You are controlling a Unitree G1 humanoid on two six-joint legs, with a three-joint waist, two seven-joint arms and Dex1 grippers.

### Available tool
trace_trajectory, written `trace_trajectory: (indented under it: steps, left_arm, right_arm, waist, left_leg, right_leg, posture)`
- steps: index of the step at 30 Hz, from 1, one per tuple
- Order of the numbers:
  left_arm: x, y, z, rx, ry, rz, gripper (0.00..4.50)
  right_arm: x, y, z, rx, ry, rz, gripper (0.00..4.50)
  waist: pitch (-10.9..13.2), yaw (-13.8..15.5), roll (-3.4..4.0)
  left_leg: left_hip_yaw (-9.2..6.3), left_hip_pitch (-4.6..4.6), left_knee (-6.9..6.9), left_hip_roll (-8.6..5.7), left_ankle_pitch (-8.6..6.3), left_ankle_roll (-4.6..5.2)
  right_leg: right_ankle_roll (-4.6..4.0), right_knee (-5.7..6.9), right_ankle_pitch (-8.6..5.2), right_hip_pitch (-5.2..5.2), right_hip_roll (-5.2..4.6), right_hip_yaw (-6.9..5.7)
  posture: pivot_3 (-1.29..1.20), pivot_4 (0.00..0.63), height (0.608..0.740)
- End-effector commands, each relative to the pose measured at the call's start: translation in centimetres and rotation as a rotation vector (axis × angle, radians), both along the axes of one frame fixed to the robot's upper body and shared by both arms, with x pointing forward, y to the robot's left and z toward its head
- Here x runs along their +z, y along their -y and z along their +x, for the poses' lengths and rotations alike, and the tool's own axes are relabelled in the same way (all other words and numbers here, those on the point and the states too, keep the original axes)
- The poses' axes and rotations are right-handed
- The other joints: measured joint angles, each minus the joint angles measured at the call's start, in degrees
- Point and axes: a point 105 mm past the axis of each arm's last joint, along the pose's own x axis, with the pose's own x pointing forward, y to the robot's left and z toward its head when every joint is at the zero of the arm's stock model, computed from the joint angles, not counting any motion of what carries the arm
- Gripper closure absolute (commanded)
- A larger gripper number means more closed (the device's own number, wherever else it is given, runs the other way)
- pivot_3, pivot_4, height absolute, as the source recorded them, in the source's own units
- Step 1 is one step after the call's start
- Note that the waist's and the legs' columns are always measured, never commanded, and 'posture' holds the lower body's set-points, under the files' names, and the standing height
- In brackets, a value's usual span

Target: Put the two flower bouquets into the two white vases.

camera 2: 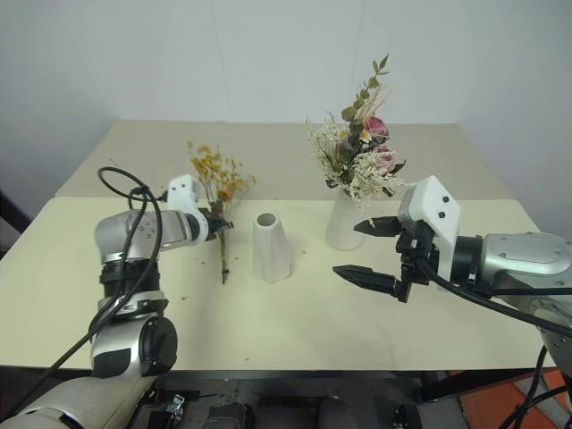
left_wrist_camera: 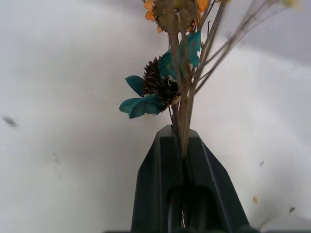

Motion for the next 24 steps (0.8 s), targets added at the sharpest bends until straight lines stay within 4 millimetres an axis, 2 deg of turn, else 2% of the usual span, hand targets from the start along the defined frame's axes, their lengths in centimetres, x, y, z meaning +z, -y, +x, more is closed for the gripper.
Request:
trace_trajectory:
  steps: [1, 5, 8, 11, 14, 17, 21, 24]
  left_arm:
    - [5.0, -1.9, -1.6, -0.055, 0.3, 0.004, 4.48]
    - [9.0, -3.5, -4.9, -0.208, 0.546, -0.13, 4.48]
    - [11.5, -4.0, -6.4, -0.298, 0.685, -0.215, 4.48]
    - [14.1, -3.8, -7.9, -0.423, 0.849, -0.335, 4.48]
    - [16.1, -2.5, -9.2, -0.605, 1.007, -0.413, 4.48]
    - [16.9, -1.5, -8.4, -0.72, 1.071, -0.549, 4.48]
    - [16.6, -0.4, -6.0, -0.735, 1.095, -0.712, 4.48]
    - [16.8, 0.3, -5.3, -0.769, 1.127, -0.777, 4.48]
  right_arm:
    - [1.4, 0.1, -0.7, 0.006, 0.053, 0.017, 0.0]
    - [1.4, 0.2, -1.0, 0.001, 0.046, 0.039, 0.0]
    - [1.1, 0.2, -1.1, -0.001, 0.039, 0.041, 0.0]
    - [0.7, 0.1, -1.0, -0.001, 0.037, 0.042, 0.0]
    - [0.6, -0.1, -0.9, 0.006, 0.043, 0.053, 0.0]
    - [0.3, -0.2, -0.9, 0.003, 0.05, 0.056, 0.0]
    - [-0.1, -0.2, -1.0, -0.019, 0.063, 0.057, 0.0]
    - [-0.4, -0.2, -1.2, -0.041, 0.075, 0.058, 0.0]
  waist:
    - [0.0, -0.24, 0.0]
    - [0.0, -0.42, 0.0]
    - [0.0, 0.09, 0.0]
    - [0.0, 0.5, 0.0]
    - [-0.01, 0.63, -0.01]
    - [-0.01, 0.71, -0.01]
    - [-0.02, 0.64, -0.02]
    - [-0.02, 0.55, -0.03]
  left_leg:
    - [0.0, 0.0, 0.0, 0.0, 0.0, 0.0]
    - [0.0, 0.0, 0.0, 0.02, 0.01, -0.01]
    - [0.0, 0.01, 0.01, 0.02, 0.01, -0.01]
    - [0.01, 0.02, 0.02, 0.02, 0.01, -0.01]
    - [0.01, 0.01, 0.02, 0.01, 0.01, -0.01]
    - [0.01, 0.01, 0.03, 0.02, 0.01, -0.01]
    - [0.02, 0.04, 0.03, 0.01, 0.01, -0.01]
    - [0.01, -0.01, 0.03, 0.01, 0.01, 0.0]
  right_leg:
    - [0.0, 0.0, 0.0, 0.0, 0.0, 0.0]
    - [-0.05, 0.01, 0.03, 0.01, 0.0, -0.01]
    - [0.14, 0.0, -0.09, 0.04, 0.0, -0.03]
    - [0.14, -0.02, -0.09, 0.06, -0.01, -0.02]
    - [0.14, -0.02, -0.09, 0.06, 0.0, -0.03]
    - [0.13, -0.02, -0.09, 0.07, 0.01, -0.03]
    - [0.14, -0.05, -0.09, 0.12, 0.0, -0.03]
    - [0.12, -0.05, -0.08, 0.08, 0.0, -0.03]
  posture:
    - [0.0, 0.15, 0.74]
    - [0.0, 0.15, 0.74]
    - [0.0, 0.15, 0.74]
    - [0.0, 0.15, 0.74]
    - [0.0, 0.15, 0.74]
    - [0.0, 0.15, 0.74]
    - [0.0, 0.15, 0.74]
    - [0.0, 0.15, 0.74]
